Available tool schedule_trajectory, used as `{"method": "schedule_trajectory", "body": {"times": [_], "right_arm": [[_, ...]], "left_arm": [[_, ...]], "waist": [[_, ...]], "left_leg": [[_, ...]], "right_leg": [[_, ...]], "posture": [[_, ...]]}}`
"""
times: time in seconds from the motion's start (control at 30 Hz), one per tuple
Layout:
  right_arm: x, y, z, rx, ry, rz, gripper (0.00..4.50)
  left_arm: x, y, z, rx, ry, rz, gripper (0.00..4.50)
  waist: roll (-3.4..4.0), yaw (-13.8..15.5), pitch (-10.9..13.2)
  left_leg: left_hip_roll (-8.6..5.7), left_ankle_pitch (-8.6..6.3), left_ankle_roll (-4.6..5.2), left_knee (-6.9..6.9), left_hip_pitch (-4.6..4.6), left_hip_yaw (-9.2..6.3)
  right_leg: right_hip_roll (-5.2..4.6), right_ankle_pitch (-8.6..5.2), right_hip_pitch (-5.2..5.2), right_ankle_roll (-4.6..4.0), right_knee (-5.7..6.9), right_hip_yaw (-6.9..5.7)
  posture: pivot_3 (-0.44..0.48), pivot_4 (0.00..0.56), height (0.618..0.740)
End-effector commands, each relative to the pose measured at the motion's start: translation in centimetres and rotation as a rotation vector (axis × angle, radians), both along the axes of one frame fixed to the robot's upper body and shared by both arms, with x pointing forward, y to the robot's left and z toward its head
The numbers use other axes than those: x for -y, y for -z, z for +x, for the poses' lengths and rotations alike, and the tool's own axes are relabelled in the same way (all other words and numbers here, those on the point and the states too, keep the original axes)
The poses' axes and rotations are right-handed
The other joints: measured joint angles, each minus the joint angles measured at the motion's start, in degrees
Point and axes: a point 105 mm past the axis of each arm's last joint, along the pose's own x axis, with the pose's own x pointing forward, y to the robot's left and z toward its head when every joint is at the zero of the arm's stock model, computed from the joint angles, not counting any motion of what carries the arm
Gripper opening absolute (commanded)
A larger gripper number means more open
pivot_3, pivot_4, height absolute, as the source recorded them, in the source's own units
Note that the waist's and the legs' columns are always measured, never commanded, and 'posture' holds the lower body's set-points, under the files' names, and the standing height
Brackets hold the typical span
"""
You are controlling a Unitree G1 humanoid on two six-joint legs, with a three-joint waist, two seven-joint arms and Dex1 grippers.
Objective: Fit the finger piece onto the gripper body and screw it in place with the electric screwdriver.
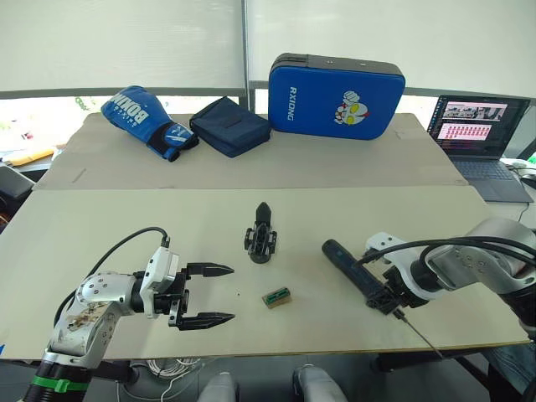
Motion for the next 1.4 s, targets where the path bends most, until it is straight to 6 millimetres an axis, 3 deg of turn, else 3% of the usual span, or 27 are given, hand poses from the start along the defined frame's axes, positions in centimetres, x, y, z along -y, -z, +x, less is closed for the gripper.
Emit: {"method": "schedule_trajectory", "body": {"times": [0.03,0.23,0.47,0.63,0.73,0.87,0.97,1.13,1.4], "right_arm": [[-0.1,1.1,-0.4,-0.052,-0.003,-0.016,1.91],[1.2,-0.2,-0.3,-0.027,0.016,-0.018,1.91],[3.2,-5.9,0.0,0.164,0.029,0.128,1.91],[1.5,-12.5,0.4,0.508,-0.056,0.539,1.91],[0.9,-14.4,-0.1,0.683,-0.096,0.671,1.91],[-2.3,-15.7,-1.1,1.01,-0.24,0.777,1.91],[-4.6,-15.6,-2.3,1.114,-0.331,0.909,1.91],[-7.8,-13.3,-3.8,1.203,-0.52,1.027,1.91],[-11.8,-11.6,-4.1,1.215,-0.671,1.142,1.91]], "left_arm": [[0.2,-0.4,-0.2,0.042,0.008,-0.002,4.5],[0.1,-0.4,-0.1,0.043,0.003,0.0,4.5],[-0.2,-1.4,1.2,0.123,0.007,-0.006,4.5],[-0.5,-1.8,2.1,0.135,0.018,0.006,4.5],[-0.6,-1.3,2.1,0.114,0.032,0.03,4.5],[-0.4,-0.5,2.4,0.085,0.027,0.038,4.5],[-0.3,0.4,2.3,0.087,0.033,0.061,4.5],[0.4,2.4,2.4,0.077,0.007,0.079,4.5],[3.1,4.8,3.4,0.113,-0.061,0.09,4.5]], "waist": [[0.0,-0.08,0.0],[0.04,0.14,0.02],[0.36,1.23,0.21],[0.35,0.31,0.21],[0.37,0.45,0.21],[0.36,0.63,0.21],[0.44,0.51,0.22],[0.4,0.6,0.2],[0.4,0.56,0.2]], "left_leg": [[0.0,0.0,0.0,0.0,0.0,0.0],[-0.02,0.0,0.0,0.0,-0.01,0.0],[-0.12,0.0,0.0,0.08,-0.44,0.03],[-0.02,0.0,0.01,0.08,-0.72,0.13],[-0.03,-0.02,0.06,0.02,-0.74,0.07],[-0.06,-0.03,0.07,0.11,-0.78,0.04],[-0.07,-0.03,0.07,0.1,-0.77,0.05],[-0.08,-0.03,0.07,0.13,-0.75,0.03],[-0.09,-0.02,0.06,0.16,-0.6,0.02]], "right_leg": [[0.0,0.0,0.0,0.0,0.0,0.0],[-0.01,0.0,-0.01,0.01,-0.01,0.0],[-0.14,0.1,-0.36,-0.08,-0.04,-0.01],[0.01,0.22,-0.73,-0.22,0.12,0.05],[0.06,0.22,-0.76,-0.23,0.19,0.07],[0.0,0.24,-0.74,-0.19,0.18,0.06],[0.0,0.24,-0.75,-0.17,0.18,0.08],[-0.02,0.25,-0.72,-0.18,0.2,0.04],[-0.01,0.28,-0.66,-0.24,0.29,0.04]], "posture": [[0.0,0.15,0.74],[0.0,0.15,0.74],[0.0,0.15,0.74],[0.0,0.15,0.74],[0.0,0.15,0.74],[0.0,0.15,0.74],[0.0,0.15,0.74],[0.0,0.15,0.74],[0.0,0.15,0.74]]}}
